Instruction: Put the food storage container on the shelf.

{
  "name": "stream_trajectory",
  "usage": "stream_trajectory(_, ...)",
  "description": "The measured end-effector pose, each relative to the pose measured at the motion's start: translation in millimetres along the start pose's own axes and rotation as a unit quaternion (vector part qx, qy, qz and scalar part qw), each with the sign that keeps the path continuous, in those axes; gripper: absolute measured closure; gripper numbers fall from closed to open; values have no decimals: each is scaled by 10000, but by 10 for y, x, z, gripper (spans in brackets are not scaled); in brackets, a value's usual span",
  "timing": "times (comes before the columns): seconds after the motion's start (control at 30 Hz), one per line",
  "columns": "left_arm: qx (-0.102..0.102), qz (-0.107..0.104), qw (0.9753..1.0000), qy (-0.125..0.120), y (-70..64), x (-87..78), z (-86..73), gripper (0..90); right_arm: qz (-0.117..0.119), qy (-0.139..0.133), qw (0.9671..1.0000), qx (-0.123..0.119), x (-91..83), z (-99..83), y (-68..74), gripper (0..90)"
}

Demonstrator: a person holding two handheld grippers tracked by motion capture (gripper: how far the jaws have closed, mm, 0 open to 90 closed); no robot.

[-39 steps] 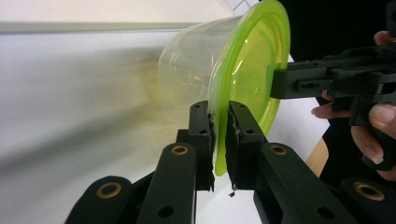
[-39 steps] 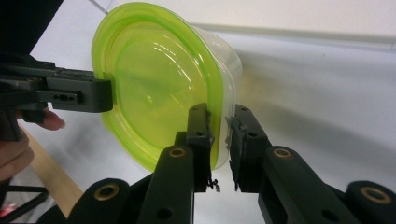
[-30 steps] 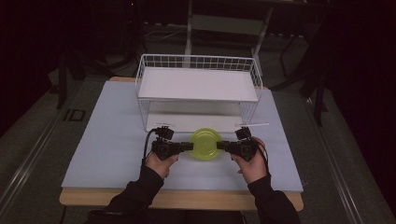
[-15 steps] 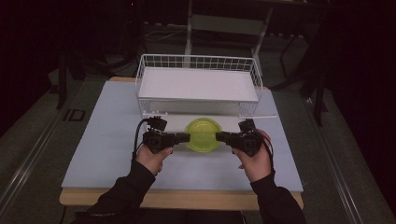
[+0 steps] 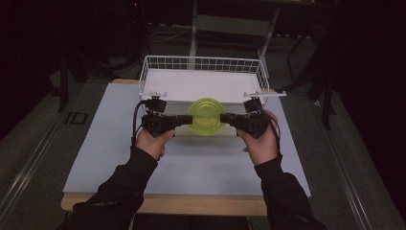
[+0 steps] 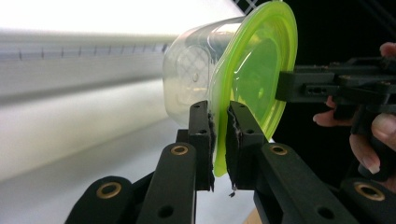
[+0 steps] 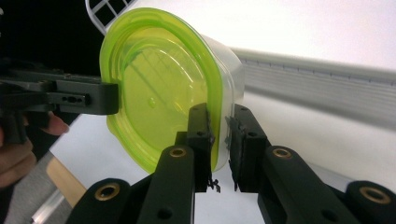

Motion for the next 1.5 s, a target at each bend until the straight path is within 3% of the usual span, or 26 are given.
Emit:
stream_trajectory(0.27,-64,-38,9999,71,32,54,300,825,-90,58,9998,155,49,276,-90,796)
stream_trajectory(0.37,-21,93,9999,83,39,74,394,824,-144,59,9997,162,64,364,-117,796)
stream_trajectory(0.57,34,577,9982,173,71,155,502,817,-224,103,9992,316,134,440,-173,796)
stream_trajectory(0.7,-21,621,9979,195,64,159,580,816,-91,118,9987,485,148,488,-215,796)
stream_trajectory(0.93,-127,679,9972,296,83,178,717,808,-102,255,9972,696,170,597,-240,787)
stream_trajectory(1.07,-139,812,9963,234,110,207,796,803,-194,202,9972,697,176,678,-248,786)
stream_trajectory(1.13,-185,808,9963,241,124,217,813,802,-138,215,9961,845,196,704,-262,789)
stream_trajectory(1.3,-180,828,9962,207,158,238,851,797,-152,272,9954,906,234,741,-288,786)
stream_trajectory(1.37,-260,780,9964,206,174,245,870,762,-15,356,9941,1028,248,753,-299,751)
stream_trajectory(1.43,-213,795,9964,225,175,262,890,717,-62,350,9945,989,263,771,-315,664)
stream_trajectory(1.5,-188,795,9964,234,176,283,902,662,-81,297,9947,978,268,803,-320,662)
Point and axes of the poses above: each handheld gripper's, and its own axes: x roughly forward along the jaws, z roughly out of its top, y roughly to its left, the point moved 7 cm from there along x, roughly forward along the jaws, and after that the axes turned 1 degree about z, right-handed, at the moved point
